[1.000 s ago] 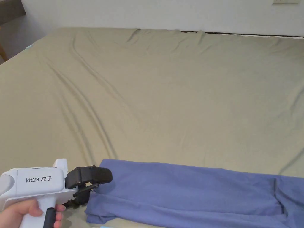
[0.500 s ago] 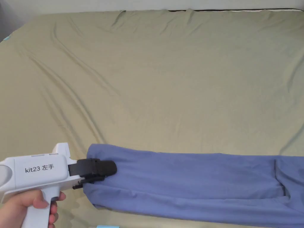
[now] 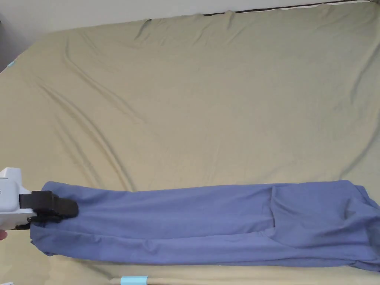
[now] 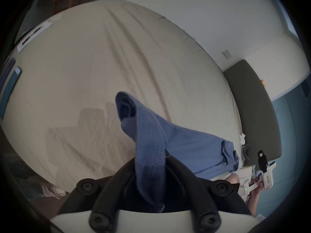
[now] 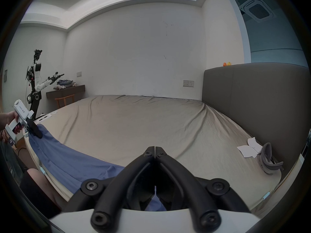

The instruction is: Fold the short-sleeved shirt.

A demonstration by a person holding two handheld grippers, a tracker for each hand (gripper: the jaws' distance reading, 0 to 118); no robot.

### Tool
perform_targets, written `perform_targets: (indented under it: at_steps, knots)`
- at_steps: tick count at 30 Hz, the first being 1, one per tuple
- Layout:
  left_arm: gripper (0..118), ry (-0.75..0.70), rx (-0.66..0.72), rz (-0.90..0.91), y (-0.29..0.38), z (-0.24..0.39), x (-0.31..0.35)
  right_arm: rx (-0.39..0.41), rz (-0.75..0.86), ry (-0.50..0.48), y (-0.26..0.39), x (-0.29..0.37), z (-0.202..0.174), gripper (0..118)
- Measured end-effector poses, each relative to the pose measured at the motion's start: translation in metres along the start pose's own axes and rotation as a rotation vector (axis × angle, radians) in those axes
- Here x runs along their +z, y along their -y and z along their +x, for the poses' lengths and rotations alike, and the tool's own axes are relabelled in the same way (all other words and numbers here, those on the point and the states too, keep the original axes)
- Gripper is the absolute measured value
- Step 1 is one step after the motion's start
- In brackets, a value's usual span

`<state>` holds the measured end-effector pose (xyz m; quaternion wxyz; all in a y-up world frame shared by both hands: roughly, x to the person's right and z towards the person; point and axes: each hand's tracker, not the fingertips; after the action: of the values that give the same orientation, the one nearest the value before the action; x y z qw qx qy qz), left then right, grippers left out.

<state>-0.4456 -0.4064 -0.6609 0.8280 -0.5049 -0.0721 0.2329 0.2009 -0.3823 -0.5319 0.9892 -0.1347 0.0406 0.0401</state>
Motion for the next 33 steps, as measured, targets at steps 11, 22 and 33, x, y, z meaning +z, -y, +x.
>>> perform_targets:
  at_steps: [11,22,33]
  knots:
    - [5,0.03,-0.246,-0.137,0.012,0.181,-0.06,-0.012,0.047,-0.072,-0.008,-0.003,-0.003,0]
    - [95,0.054,-0.247,-0.253,0.087,0.26,-0.166,0.003,0.059,-0.095,-0.007,0.011,0.015,0]
    - [0,-0.225,-0.517,0.061,0.081,0.24,-0.102,-0.028,0.025,-0.115,-0.002,0.005,0.013,0]
